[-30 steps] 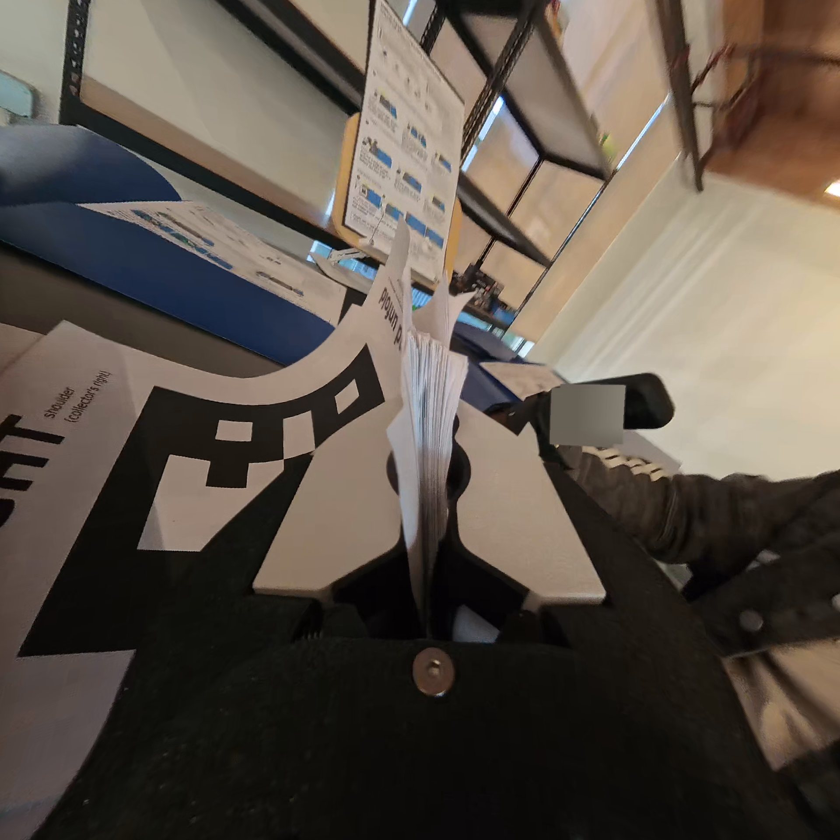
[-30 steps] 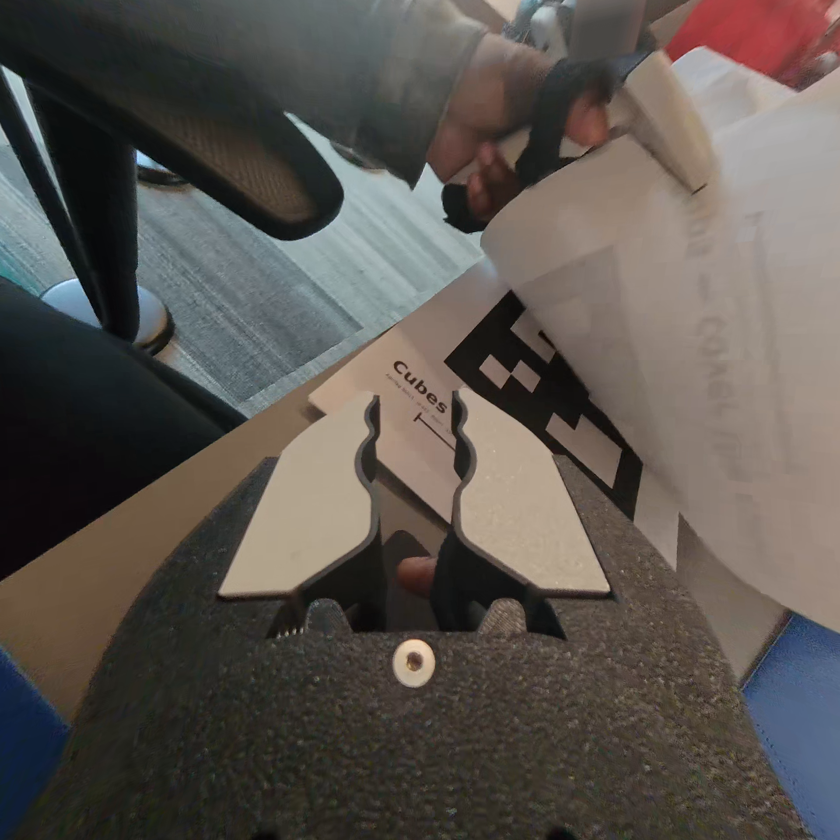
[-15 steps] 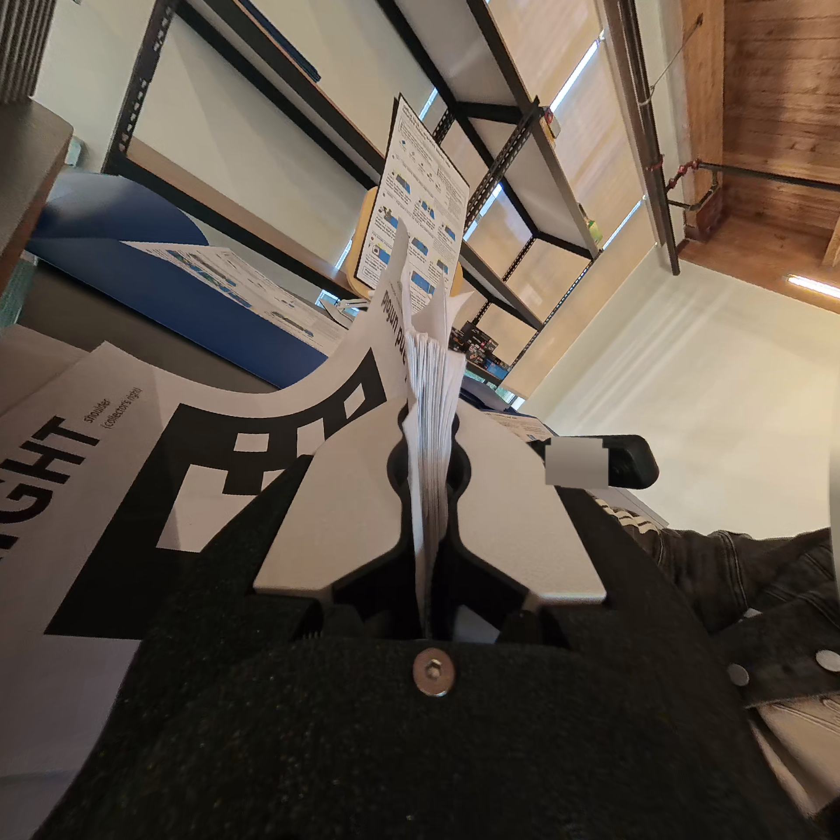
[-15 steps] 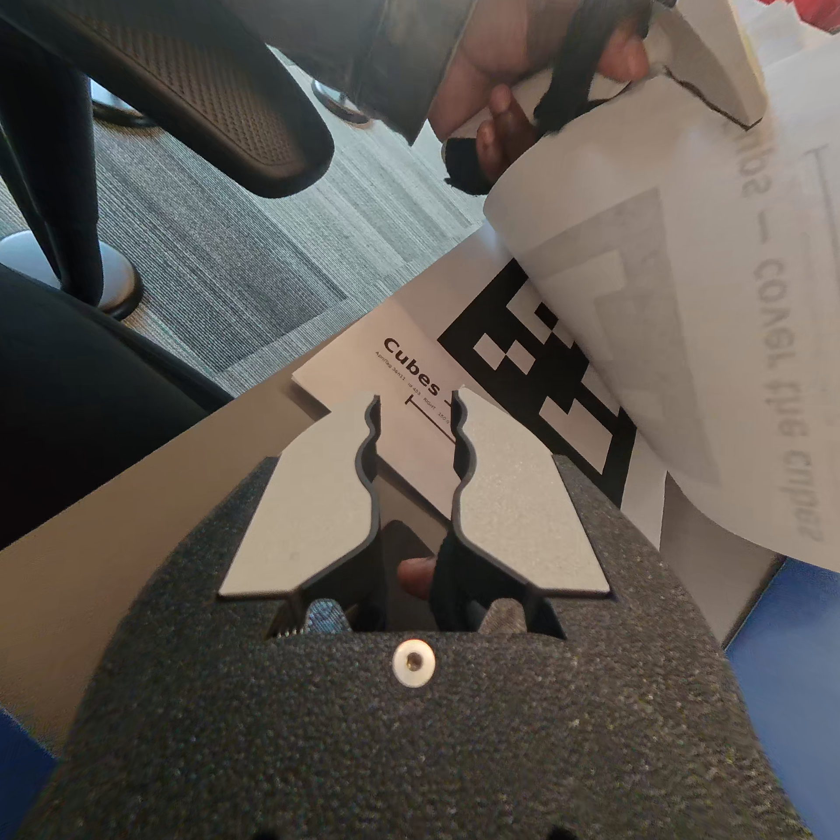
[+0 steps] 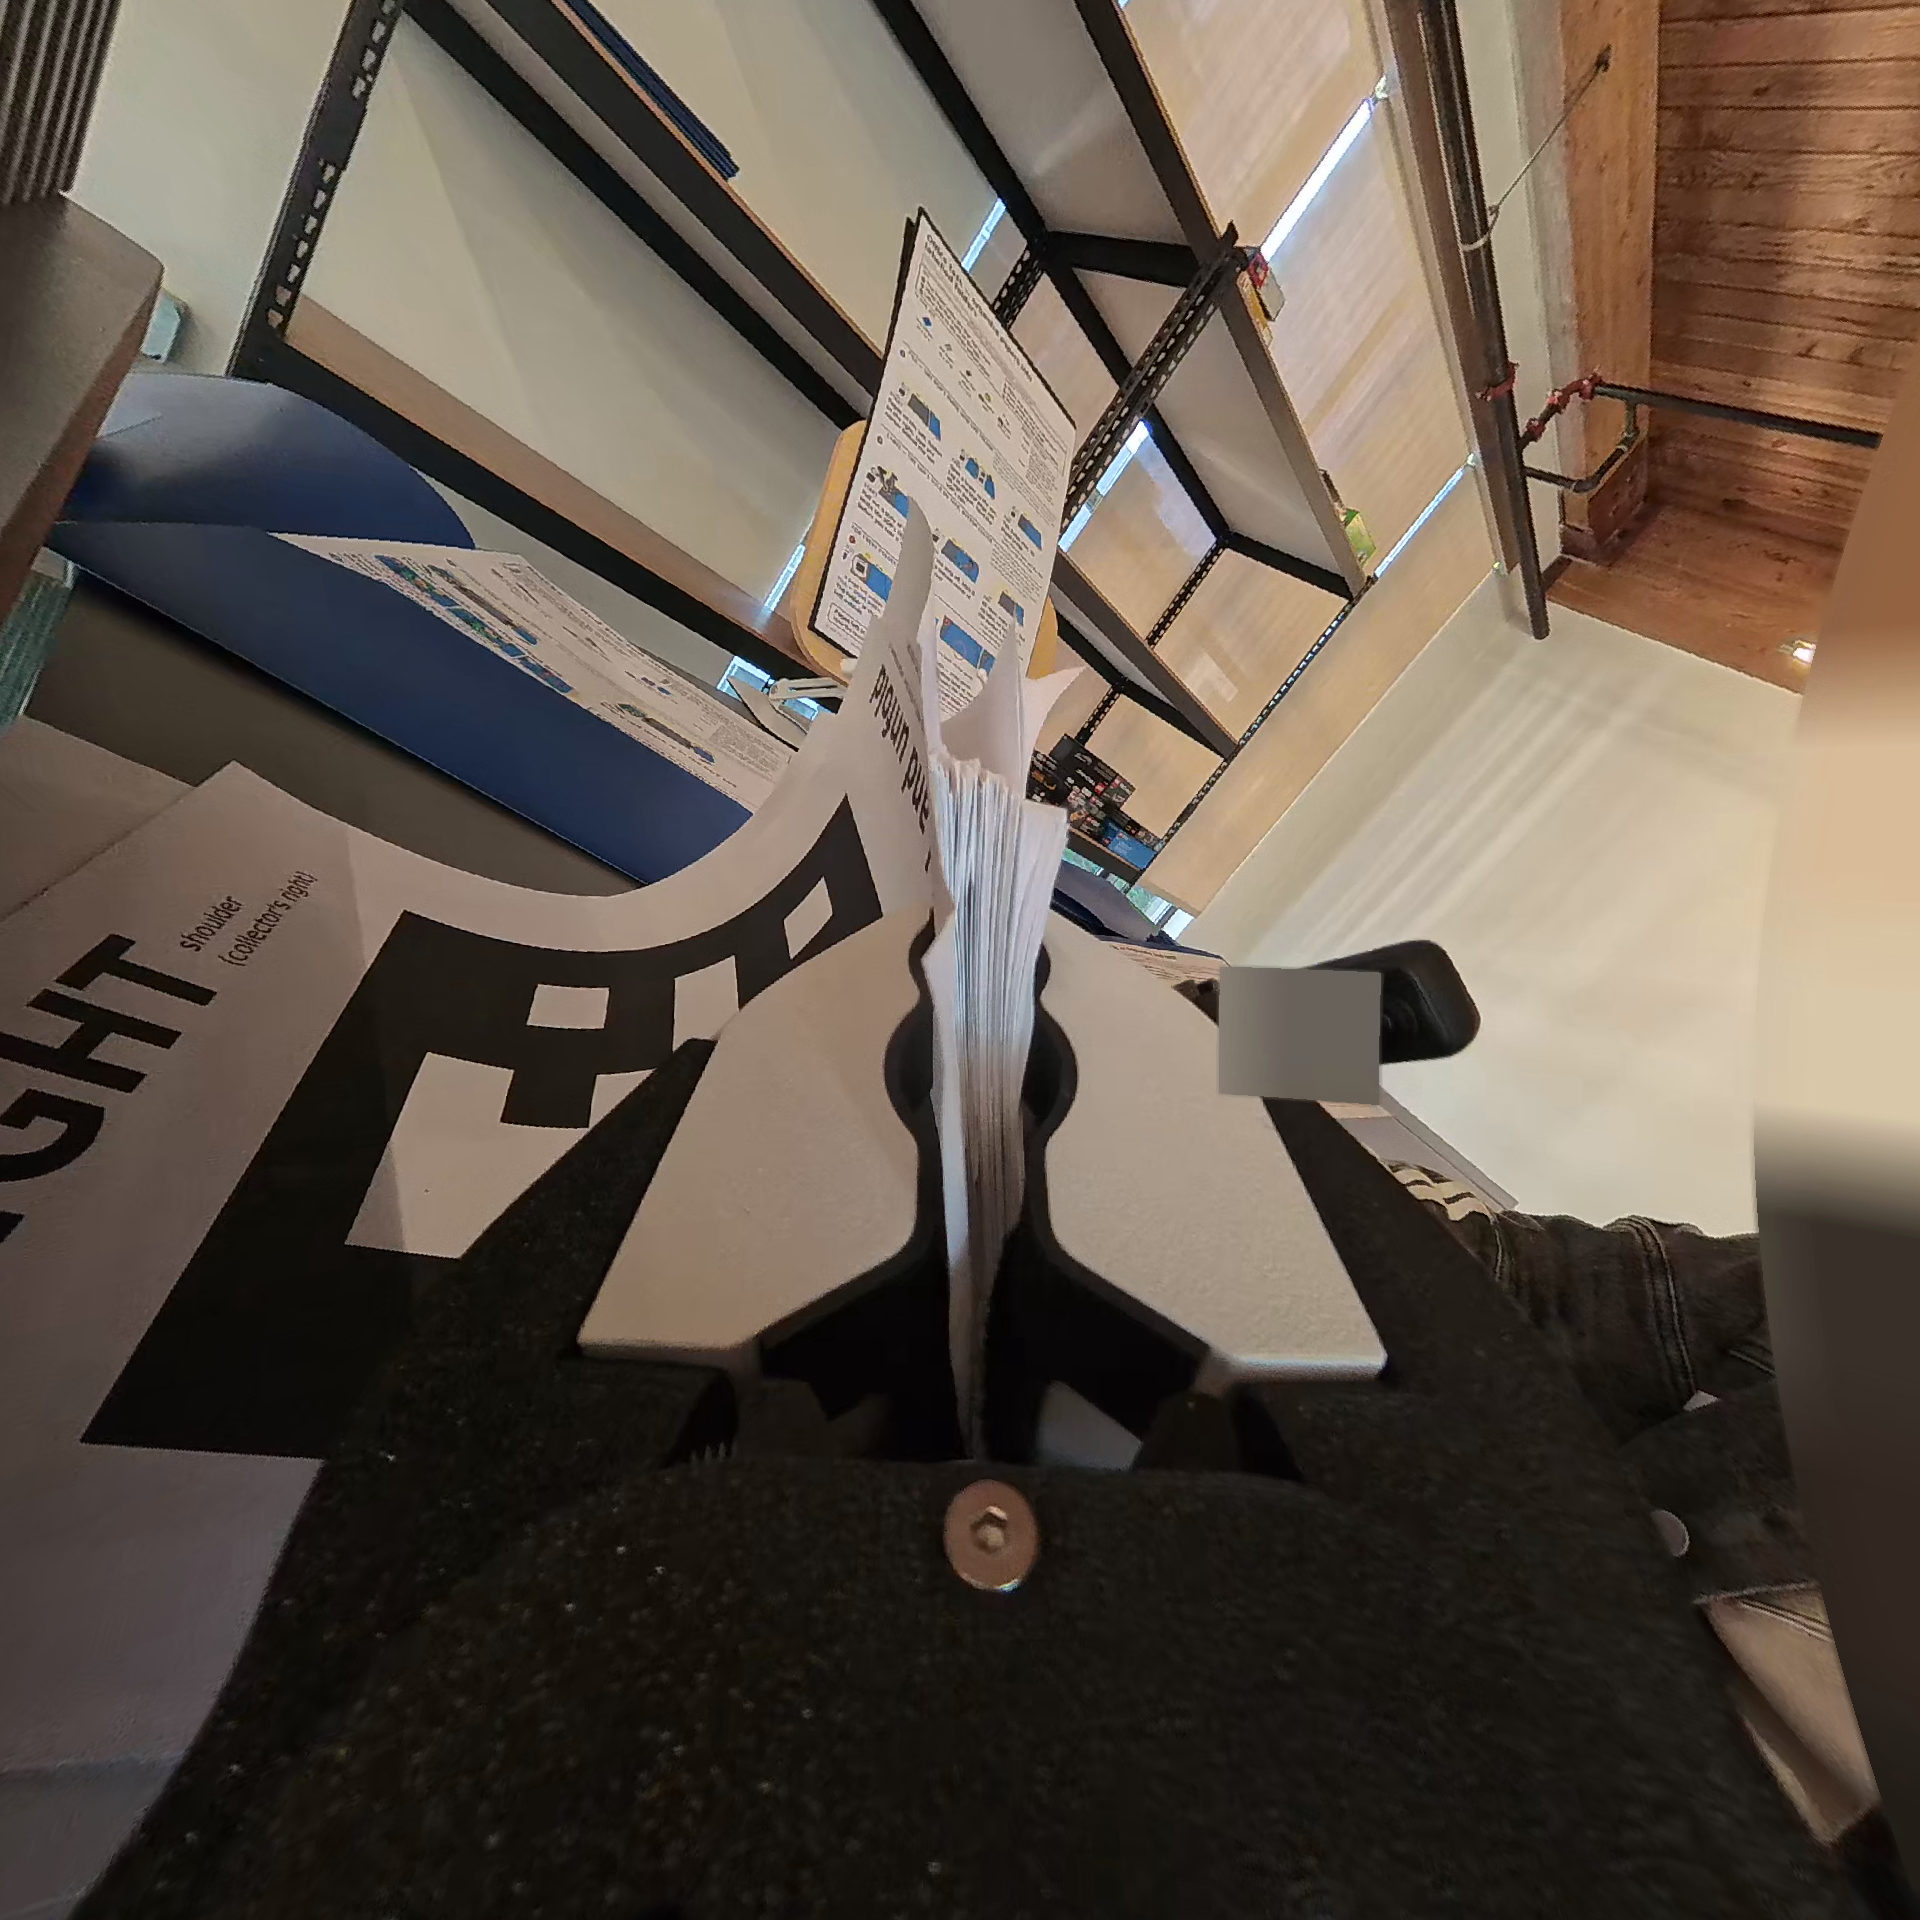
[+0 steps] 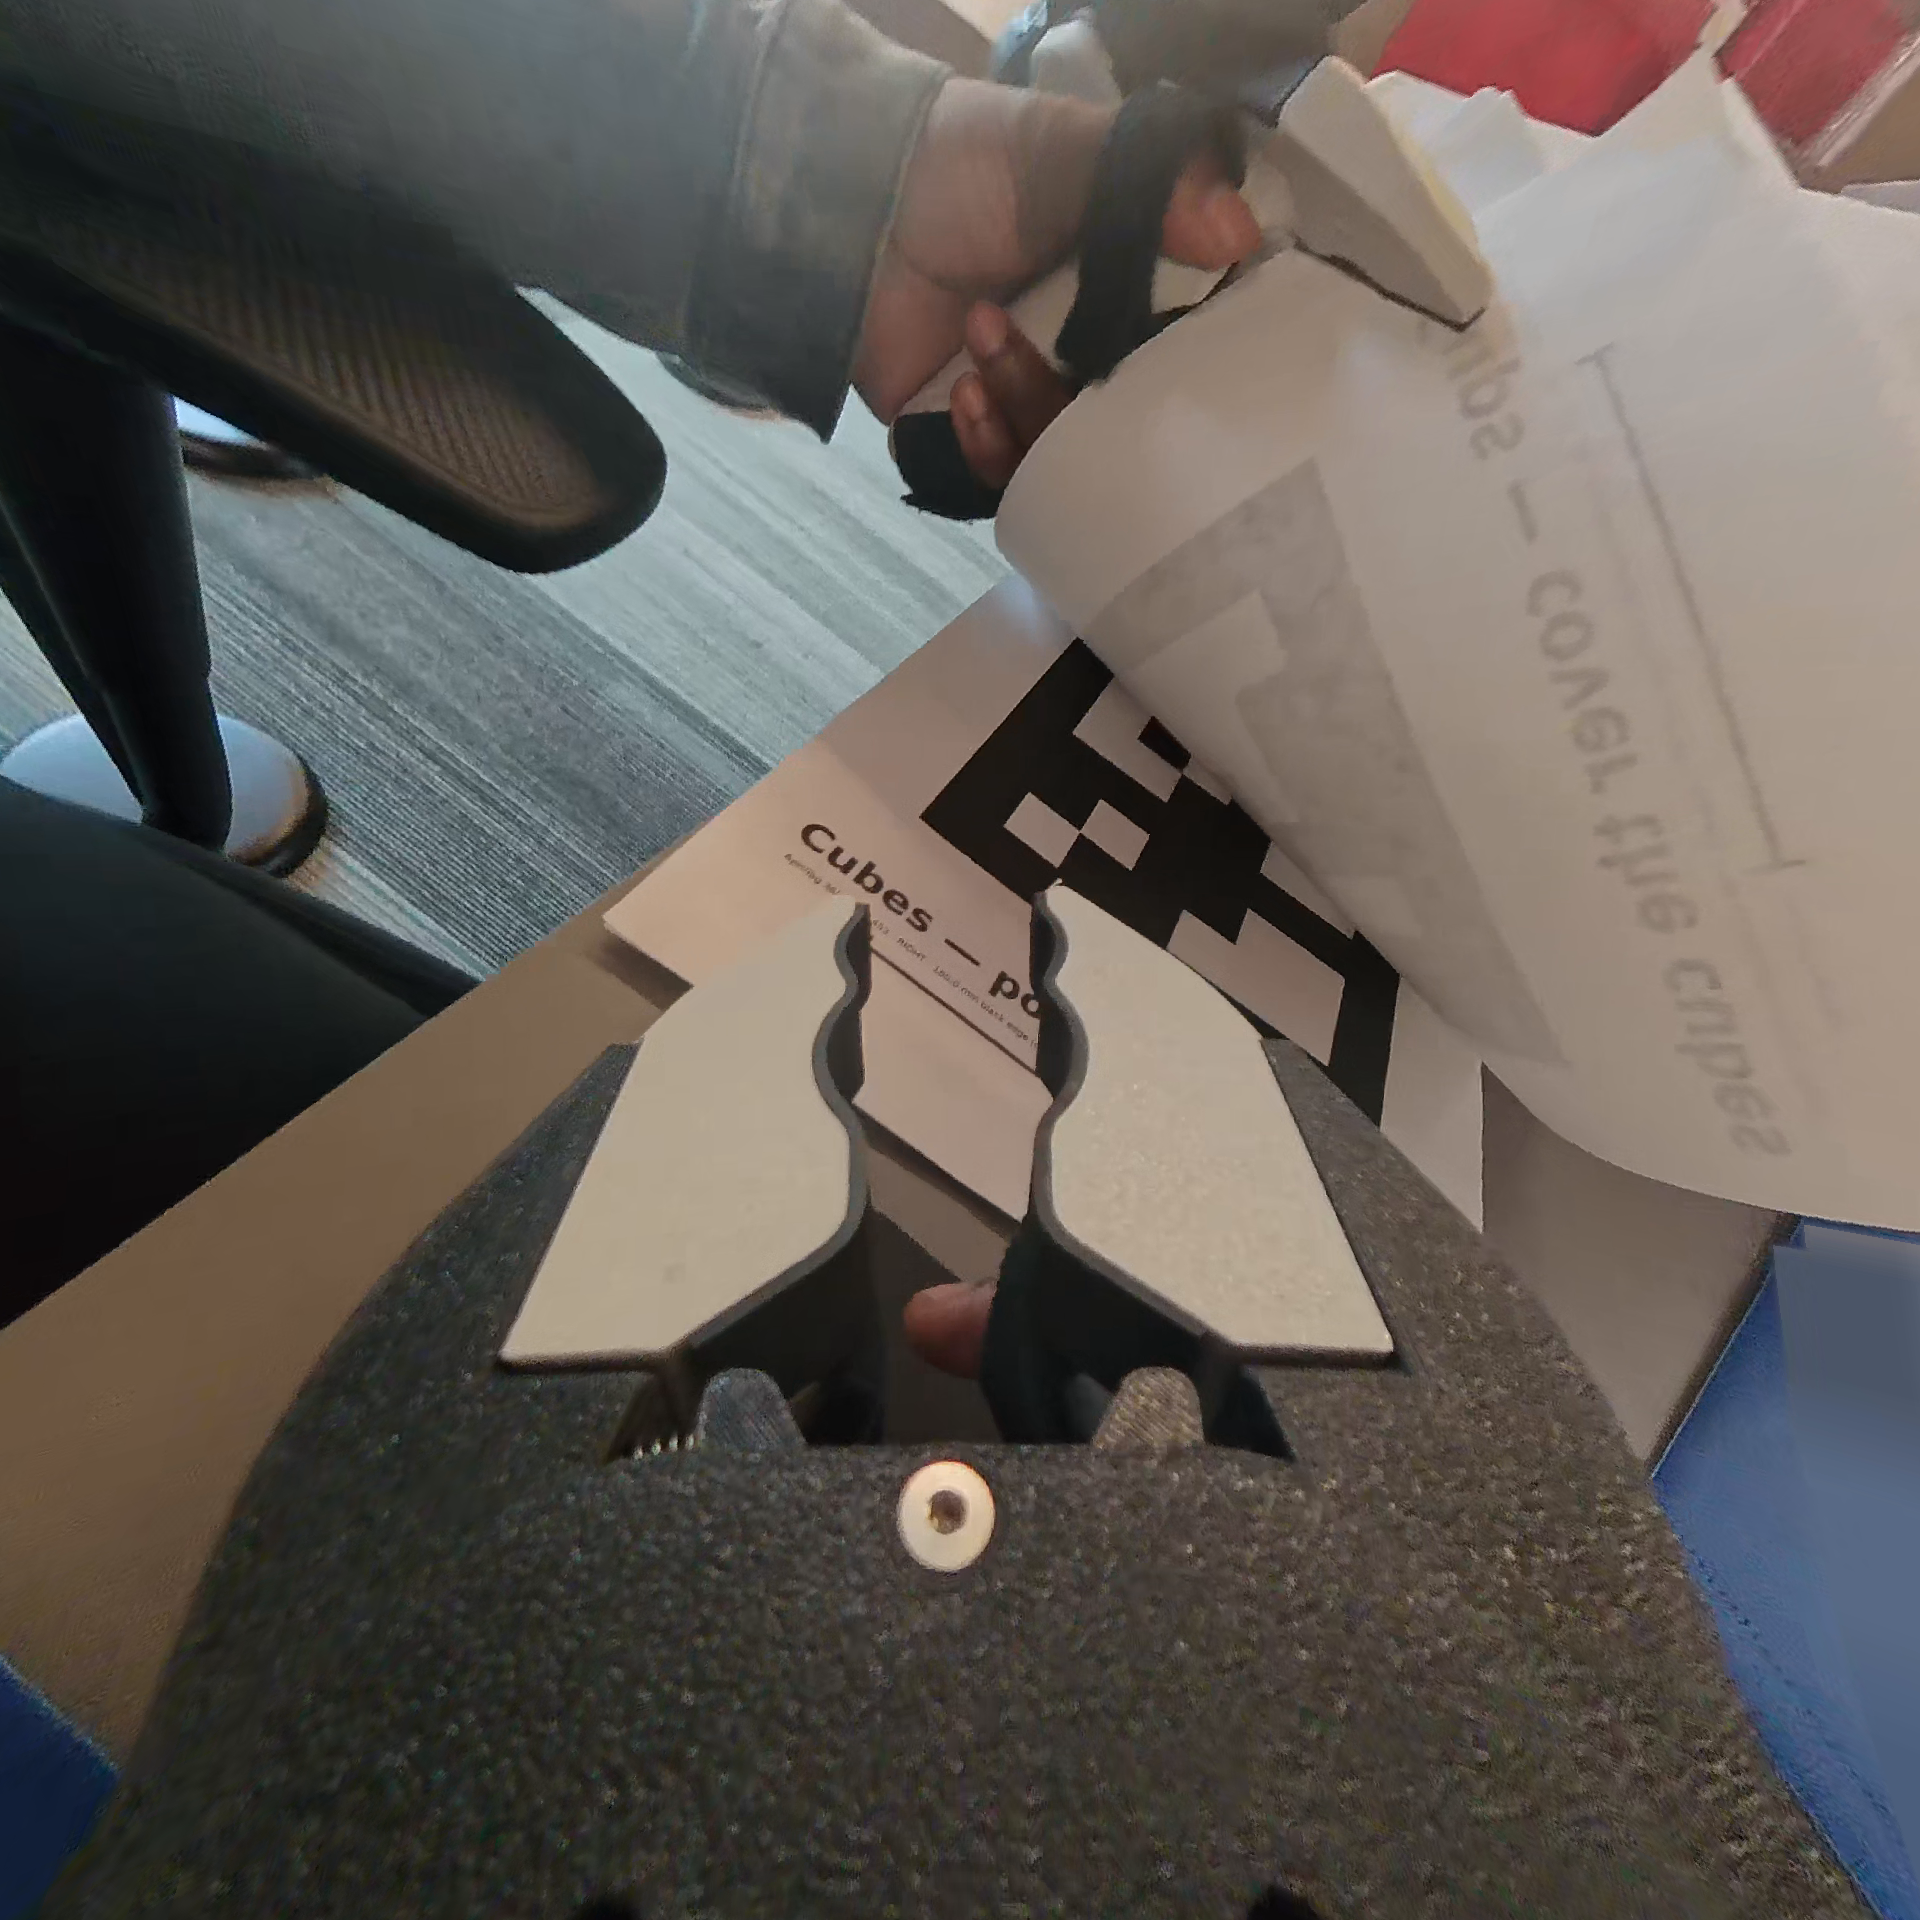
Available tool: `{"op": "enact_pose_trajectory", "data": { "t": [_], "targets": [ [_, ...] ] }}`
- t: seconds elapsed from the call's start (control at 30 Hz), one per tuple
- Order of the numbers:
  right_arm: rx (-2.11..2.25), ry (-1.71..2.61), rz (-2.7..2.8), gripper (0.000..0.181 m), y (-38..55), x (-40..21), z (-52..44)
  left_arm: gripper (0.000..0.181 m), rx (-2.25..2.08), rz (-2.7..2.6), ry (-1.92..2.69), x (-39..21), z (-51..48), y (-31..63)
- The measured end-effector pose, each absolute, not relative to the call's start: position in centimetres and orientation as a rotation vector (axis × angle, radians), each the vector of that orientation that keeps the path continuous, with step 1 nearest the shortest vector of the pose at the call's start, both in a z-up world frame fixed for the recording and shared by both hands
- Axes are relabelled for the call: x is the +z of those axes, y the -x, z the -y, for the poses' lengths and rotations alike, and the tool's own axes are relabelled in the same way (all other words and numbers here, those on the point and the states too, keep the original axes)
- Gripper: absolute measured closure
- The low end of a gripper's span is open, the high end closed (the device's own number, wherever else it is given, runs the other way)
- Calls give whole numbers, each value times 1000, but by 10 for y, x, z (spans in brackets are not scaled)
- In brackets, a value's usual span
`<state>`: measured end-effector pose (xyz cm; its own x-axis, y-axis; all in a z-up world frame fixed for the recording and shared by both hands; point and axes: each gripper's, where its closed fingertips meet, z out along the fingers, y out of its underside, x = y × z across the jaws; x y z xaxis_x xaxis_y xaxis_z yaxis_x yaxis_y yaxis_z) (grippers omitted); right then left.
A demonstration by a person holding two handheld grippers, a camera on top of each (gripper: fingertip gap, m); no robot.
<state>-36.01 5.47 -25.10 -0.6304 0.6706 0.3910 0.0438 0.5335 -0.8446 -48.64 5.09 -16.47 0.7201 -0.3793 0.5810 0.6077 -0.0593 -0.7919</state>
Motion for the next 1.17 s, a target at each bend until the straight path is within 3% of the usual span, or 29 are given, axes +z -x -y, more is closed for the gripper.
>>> {"op": "enact_pose_trajectory", "data": {
  "t": [0.03,0.47,1.17],
  "targets": [
    [1115,581,2038,152,360,-250,-55,168,-815,202,1416,-165,-51,486],
    [1084,407,2205,150,344,-266,-38,168,-815,210,1410,-164,-51,487],
    [1037,516,2106,150,358,-260,-50,169,-864,186,1458,-173,-53,478]
  ]
}}
